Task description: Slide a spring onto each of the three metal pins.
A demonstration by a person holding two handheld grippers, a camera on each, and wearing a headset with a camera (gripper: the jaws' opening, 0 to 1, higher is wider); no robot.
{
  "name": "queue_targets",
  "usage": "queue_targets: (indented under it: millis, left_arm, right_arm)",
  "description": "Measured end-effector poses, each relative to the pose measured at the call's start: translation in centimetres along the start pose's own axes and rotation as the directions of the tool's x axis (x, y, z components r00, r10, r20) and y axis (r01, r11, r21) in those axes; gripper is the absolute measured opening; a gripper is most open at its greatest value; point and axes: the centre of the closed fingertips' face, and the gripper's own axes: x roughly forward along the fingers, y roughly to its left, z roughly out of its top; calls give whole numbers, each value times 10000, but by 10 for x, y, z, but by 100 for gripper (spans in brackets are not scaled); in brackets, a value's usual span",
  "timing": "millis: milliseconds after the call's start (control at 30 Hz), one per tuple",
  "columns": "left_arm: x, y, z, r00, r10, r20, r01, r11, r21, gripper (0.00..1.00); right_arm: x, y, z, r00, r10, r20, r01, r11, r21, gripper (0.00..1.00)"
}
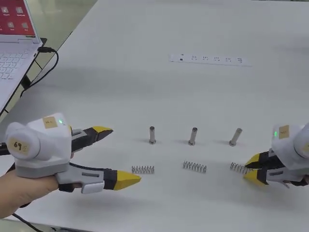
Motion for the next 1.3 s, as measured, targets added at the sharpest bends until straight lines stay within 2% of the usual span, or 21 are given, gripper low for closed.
queue_targets:
  millis: [333,433,833,967,1300]
  left_arm:
    - [2,-6,2,9999,-112,40,112,9999,11,80]
    - [3,-9,3,9998,-171,47,171,9998,55,80]
    - [8,-24,12,9986,-490,197,484,9985,266,78]
    - [12,-28,12,9973,-726,61,723,9966,397,74]
    - [25,-34,26,9925,-1225,31,1218,9890,842,69]
  right_arm:
    - [-2,-3,1,9998,-150,130,150,9999,-20,8]
    - [-6,-4,6,9994,-143,308,139,9998,130,8]
    - [-19,-3,30,9976,-214,654,234,9993,-308,8]
    - [-21,0,38,9972,-179,728,219,9983,-543,8]
    - [-22,8,61,9943,15,1067,84,9957,-925,8]
